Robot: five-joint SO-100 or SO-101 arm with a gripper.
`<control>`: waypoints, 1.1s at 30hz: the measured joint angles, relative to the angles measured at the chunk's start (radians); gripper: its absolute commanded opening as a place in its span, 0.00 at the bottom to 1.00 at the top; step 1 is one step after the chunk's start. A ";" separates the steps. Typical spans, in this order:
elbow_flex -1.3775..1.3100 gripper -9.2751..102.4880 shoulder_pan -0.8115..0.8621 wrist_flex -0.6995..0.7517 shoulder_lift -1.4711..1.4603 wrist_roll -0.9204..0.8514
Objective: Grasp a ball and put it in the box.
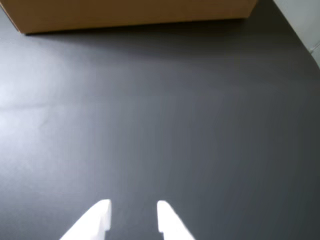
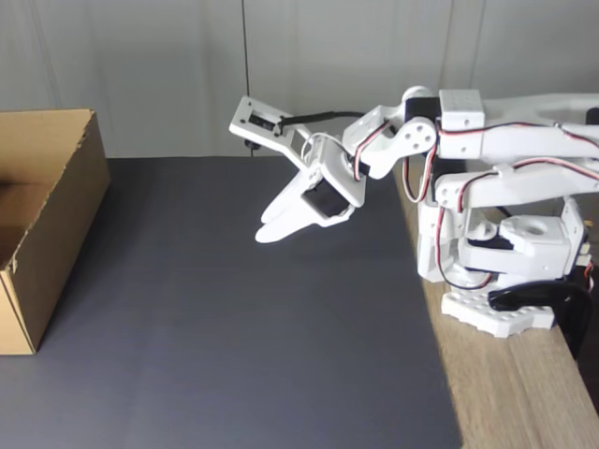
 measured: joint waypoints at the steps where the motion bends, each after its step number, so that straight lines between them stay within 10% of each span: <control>1: 0.018 0.19 -0.005 0.006 0.037 -0.012; 33: 0.064 0.08 -0.086 0.560 0.173 -0.041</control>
